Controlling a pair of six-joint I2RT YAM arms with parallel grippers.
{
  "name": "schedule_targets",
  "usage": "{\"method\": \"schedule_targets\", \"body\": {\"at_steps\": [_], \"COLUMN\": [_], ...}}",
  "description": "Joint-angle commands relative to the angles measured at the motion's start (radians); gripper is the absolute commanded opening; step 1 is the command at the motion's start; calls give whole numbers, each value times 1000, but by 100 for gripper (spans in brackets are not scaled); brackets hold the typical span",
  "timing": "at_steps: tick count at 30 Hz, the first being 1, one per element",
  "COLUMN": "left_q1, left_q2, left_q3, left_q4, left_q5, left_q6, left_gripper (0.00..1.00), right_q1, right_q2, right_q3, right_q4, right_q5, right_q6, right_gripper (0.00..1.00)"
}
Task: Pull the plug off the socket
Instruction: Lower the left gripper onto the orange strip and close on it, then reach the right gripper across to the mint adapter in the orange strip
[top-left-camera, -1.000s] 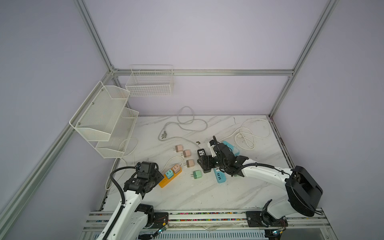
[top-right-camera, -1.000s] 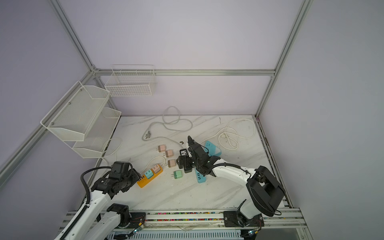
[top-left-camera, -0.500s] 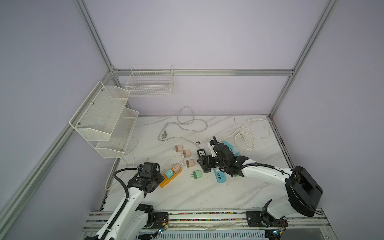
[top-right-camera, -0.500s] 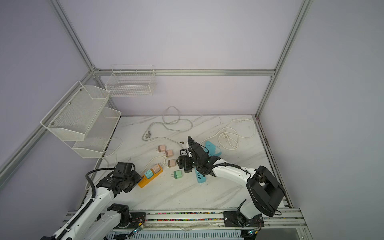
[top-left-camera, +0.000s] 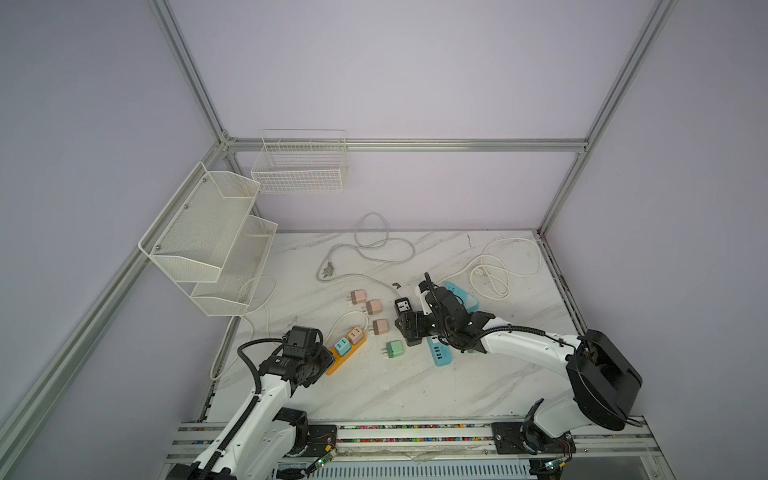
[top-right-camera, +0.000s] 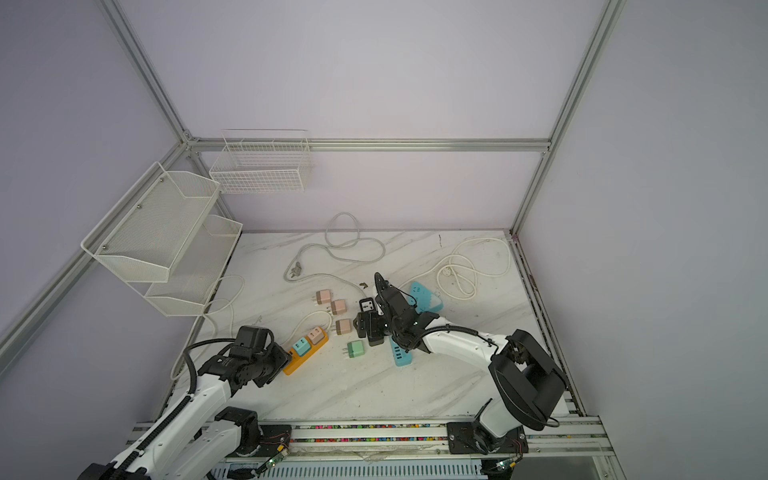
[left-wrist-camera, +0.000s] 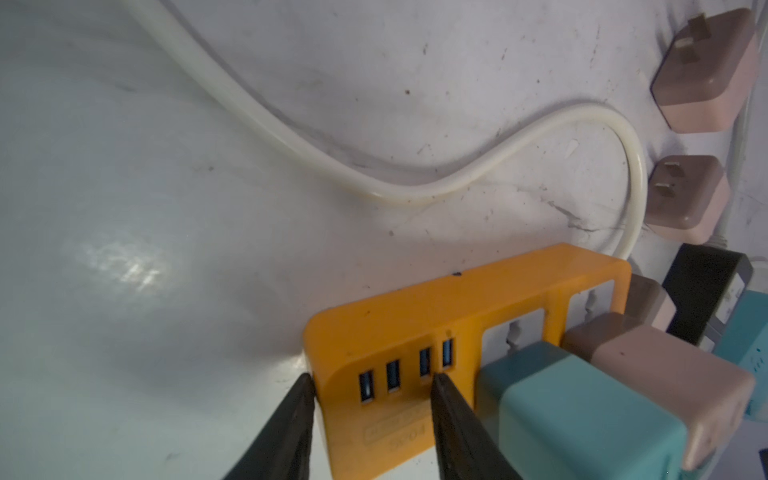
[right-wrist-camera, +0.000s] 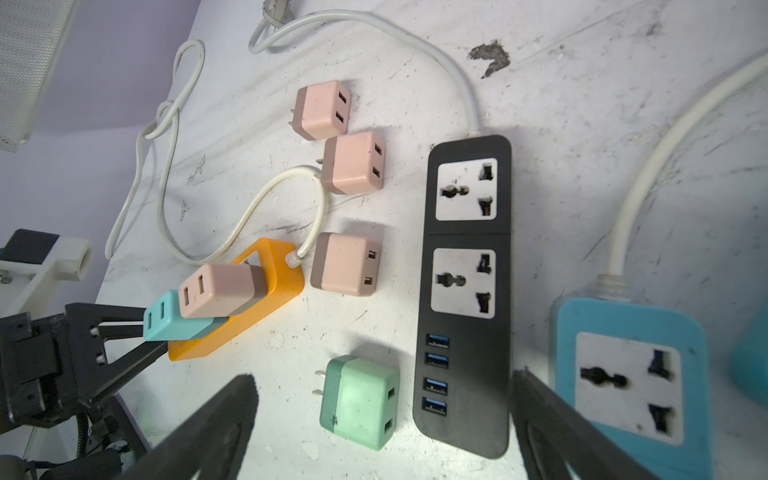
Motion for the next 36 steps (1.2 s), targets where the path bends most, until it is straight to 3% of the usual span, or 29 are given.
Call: {"method": "schedule_targets", "body": {"at_steps": [1,10,15,25,31,36], "left_q1": [-87,-345,-379,-351,-187,-88], "left_q2": [-4,172,203,20,18,77], "left_q3": [-40,60,71,70,108,104], "left_q4": [125,282,341,169,128,210], "left_q5": [35,-47,-38,-146,-61,45], "left_q6": [-101,-205,-206,-94,77,167], "left_gripper": [46,45,45,48,48,48], "right_q1": [5,5,5,26,96,159], "right_q2": [20,24,23,28,79,150], "right_q3": [16,53,71,134,250,365], "right_q4": [-1,-35,-58,-138,-256,-353], "right_q5": [16,38,51,94,163,251], "right_q6": [-8,-17,-14,15,51,106], "right_gripper": [97,97,97,97,97,95]}}
